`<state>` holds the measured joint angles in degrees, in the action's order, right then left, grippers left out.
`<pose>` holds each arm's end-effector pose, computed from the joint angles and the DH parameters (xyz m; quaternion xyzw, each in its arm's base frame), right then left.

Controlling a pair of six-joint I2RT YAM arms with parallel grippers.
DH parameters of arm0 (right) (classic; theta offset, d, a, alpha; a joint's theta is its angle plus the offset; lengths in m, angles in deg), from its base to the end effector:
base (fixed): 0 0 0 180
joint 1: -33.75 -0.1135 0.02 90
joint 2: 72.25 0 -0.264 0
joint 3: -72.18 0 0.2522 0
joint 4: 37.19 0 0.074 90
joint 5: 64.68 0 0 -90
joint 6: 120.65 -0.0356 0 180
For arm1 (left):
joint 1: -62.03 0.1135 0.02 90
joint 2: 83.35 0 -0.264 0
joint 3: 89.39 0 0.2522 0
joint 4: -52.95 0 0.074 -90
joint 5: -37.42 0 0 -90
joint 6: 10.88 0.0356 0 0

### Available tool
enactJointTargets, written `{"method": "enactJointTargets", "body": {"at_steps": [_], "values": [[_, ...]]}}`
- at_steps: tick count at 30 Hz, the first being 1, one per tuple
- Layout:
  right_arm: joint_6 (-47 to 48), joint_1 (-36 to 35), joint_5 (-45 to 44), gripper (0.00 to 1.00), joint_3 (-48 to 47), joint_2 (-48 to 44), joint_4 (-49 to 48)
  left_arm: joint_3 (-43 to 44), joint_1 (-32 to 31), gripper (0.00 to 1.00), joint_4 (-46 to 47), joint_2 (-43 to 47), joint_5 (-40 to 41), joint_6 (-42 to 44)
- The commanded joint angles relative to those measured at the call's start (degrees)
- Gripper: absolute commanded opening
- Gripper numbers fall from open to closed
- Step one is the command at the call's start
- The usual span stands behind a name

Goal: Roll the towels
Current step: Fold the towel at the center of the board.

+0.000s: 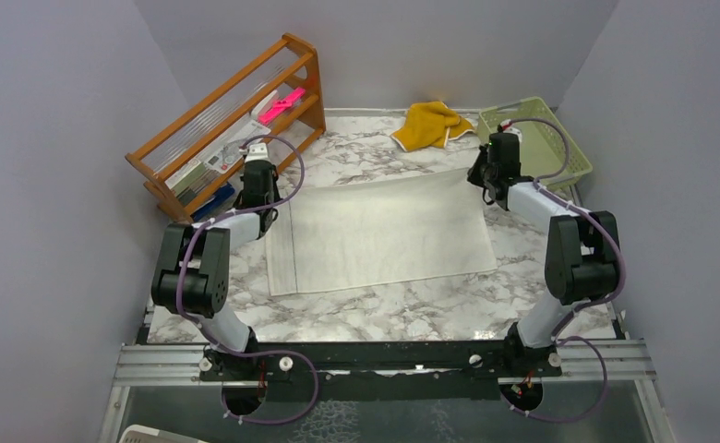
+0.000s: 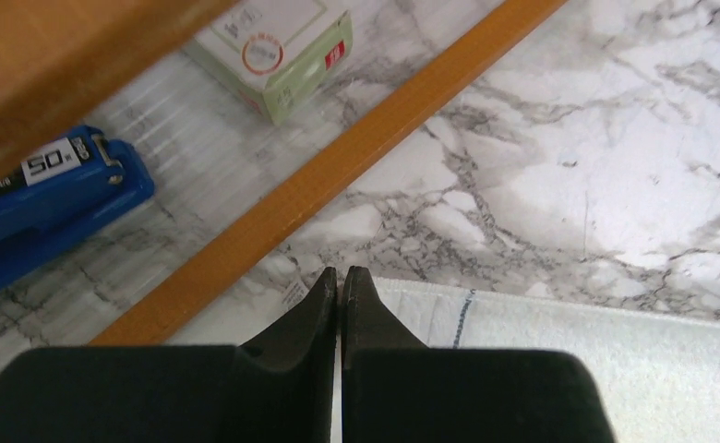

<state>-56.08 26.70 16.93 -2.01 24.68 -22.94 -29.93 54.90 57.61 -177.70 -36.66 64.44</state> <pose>0.3695 0.0405 0.2124 0.1748 0.8758 0.0616 0.4456 0.3390 -0.0326 0.1780 -0.1254 0.8523 0.0245 0.5073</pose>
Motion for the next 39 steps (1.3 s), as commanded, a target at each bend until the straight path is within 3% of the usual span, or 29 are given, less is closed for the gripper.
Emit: {"method": "enactJointTargets", "body": {"at_steps": [1,6,13,16,25,30,39], "values": [[0.7,3.4,6.5,0.01,-0.5,2.5,-0.3,0.4,0.4,0.00,5.7,2.5,-1.9,2.3],[-3.6,4.7,6.8,0.01,2.0,-0.6,-0.3,-2.6,0.4,0.00,6.2,9.3,-3.0,0.2],[-18.8,4.7,9.1,0.01,6.4,-6.2,-0.4,-9.4,0.3,0.00,6.2,21.7,-2.7,-8.6],[-21.3,4.7,7.5,0.01,7.6,-10.3,1.6,-13.6,0.2,0.00,6.0,26.1,-4.3,-10.9],[-18.2,4.7,-2.8,0.01,16.8,-26.5,7.5,-24.6,-1.1,0.00,2.2,37.3,-1.3,-17.5],[-17.0,4.9,-3.3,0.02,21.9,-31.4,9.5,-27.6,-1.5,0.00,-1.7,41.6,-2.0,-19.7],[-17.7,5.2,-2.3,0.01,24.5,-36.2,13.0,-28.8,-3.8,0.00,-11.9,50.3,4.5,-20.9]]}}
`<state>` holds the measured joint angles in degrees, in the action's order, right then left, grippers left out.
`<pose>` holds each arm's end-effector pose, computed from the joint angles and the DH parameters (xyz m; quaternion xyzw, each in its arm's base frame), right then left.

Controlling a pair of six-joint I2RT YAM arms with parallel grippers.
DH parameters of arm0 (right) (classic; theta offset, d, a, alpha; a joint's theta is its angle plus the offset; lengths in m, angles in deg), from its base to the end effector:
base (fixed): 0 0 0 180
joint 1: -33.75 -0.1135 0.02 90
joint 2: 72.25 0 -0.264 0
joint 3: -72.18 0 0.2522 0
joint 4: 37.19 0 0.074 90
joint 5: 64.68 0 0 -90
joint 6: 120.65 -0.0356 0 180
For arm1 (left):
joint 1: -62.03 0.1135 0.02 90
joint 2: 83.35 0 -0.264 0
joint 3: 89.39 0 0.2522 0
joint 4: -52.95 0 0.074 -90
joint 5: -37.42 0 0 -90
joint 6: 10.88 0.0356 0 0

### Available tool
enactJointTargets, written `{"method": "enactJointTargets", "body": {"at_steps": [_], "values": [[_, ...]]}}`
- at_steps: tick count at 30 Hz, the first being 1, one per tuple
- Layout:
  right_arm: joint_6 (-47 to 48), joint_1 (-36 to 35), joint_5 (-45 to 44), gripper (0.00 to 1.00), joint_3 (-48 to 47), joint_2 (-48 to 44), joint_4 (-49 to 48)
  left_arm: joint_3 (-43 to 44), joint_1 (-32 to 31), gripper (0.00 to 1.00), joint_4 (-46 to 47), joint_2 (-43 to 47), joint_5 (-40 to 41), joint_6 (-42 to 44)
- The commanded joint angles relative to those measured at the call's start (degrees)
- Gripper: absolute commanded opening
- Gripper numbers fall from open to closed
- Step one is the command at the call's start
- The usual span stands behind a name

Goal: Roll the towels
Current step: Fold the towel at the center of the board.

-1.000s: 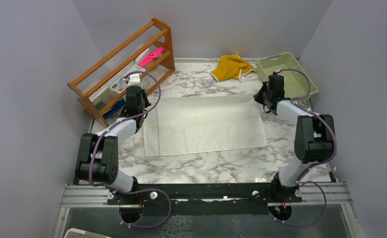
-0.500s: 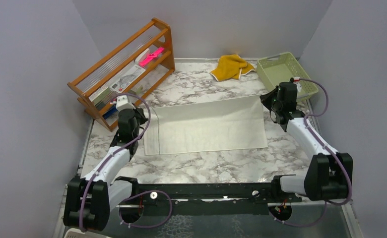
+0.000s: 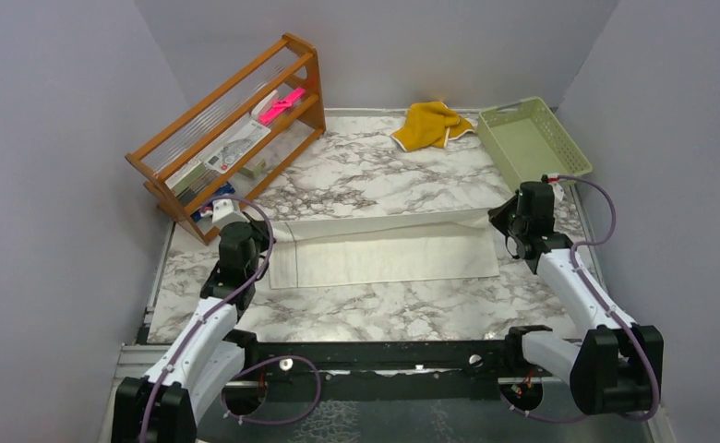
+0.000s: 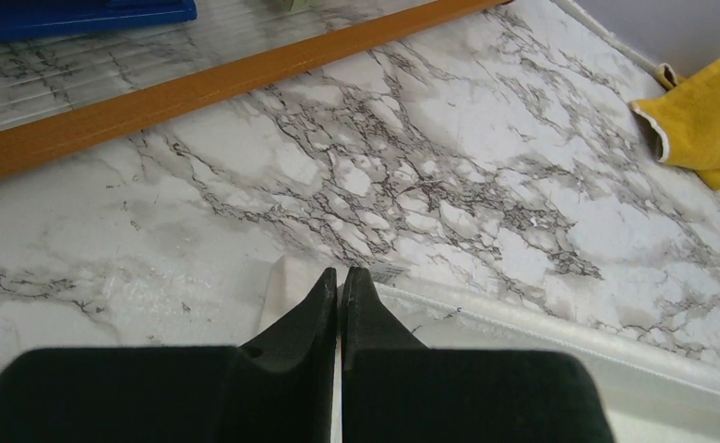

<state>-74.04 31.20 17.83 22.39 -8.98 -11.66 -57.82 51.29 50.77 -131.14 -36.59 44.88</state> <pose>0.2314 0.0057 0.2217 0.3406 0.8343 0.1133 0.4185 0.1860 -0.0253 0.2044 -0.2432 0.7698 -0.1174 0.5784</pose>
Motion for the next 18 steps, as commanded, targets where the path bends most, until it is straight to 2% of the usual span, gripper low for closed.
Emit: {"method": "enactJointTargets", "body": {"at_steps": [1,12,16,17,18], "values": [[0.4,0.7,-3.5,0.01,0.0,-2.8,2.2,-1.0,-0.2,0.00,-5.9,4.5,4.3,-1.5],[0.4,1.3,-5.5,0.02,0.3,-4.6,7.4,-4.1,-0.3,0.00,-10.8,6.8,2.3,-3.3],[0.1,1.3,-4.4,0.08,1.2,-5.1,9.3,-4.0,-0.3,0.00,-13.7,8.8,1.6,-4.1],[-0.4,1.3,-4.2,0.16,1.4,-5.3,10.0,-3.8,-0.3,0.05,-14.6,9.5,1.4,-4.4],[-1.2,1.3,-4.4,0.34,1.4,-5.5,10.8,-3.6,-0.3,0.12,-15.2,10.2,1.0,-4.6]]}}
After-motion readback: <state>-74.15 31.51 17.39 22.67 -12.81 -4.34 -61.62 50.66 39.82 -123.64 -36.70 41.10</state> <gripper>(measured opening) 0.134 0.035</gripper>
